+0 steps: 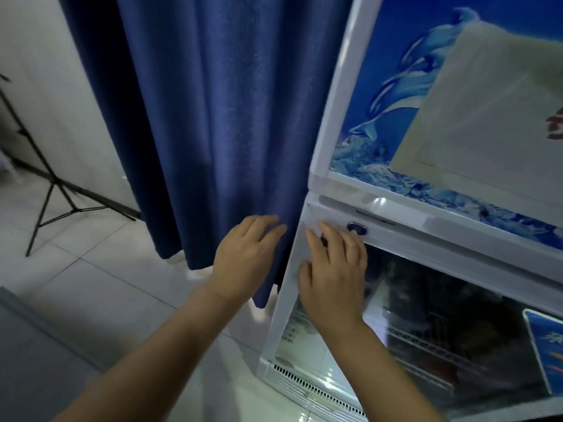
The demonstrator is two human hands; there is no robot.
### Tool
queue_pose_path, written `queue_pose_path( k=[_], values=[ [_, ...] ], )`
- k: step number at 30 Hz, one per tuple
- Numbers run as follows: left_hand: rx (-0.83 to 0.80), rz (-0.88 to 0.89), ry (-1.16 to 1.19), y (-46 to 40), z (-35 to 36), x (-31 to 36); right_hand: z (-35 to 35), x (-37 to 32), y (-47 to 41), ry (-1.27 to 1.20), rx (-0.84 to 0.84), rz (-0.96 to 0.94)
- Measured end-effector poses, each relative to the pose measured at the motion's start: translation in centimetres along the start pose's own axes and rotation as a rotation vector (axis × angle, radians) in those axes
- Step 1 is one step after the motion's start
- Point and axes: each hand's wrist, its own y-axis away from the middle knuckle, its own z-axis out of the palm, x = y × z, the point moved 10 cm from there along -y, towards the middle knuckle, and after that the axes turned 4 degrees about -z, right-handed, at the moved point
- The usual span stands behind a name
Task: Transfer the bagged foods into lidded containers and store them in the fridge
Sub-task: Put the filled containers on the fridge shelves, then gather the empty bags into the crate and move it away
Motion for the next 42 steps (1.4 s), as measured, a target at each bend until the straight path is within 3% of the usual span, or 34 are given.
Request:
queue_pose_path(
  k=[7, 22, 29, 35, 38, 42],
  values=[
    [-0.284, -0.37, -0.174, 10.4, -6.3, -12.2, 5.5, -11.8, -0.5, -0.285, -0.152, -0.178],
    [-0.124, -0.851, -0.559, 26.3, -37.0, -38.1, 10.1, -53.1, -0.7, -0.696, -0.387, -0.633],
    [-0.327, -1.043, -0.662, 34.7, -45.2, -46.9, 9.7, -69.3, 0.1, -0.869, -0.494, -0.777],
    [-0.603, -1.027, -0.709, 37.6, -44.4, -52.1, 13.0, -77.8, 1.9, -0.662, -0.805, -1.036],
    [-0.66, -1.055, -0.707, 38.0, -43.9, -54.4, 15.1, -80.6, 2.5, -0.552, -0.814, -1.184],
    [-0.619, -1.109, -0.671, 38.1, -43.8, -57.1, 17.7, -83.7, 2.5, -0.45, -0.77, -1.338]
  ],
)
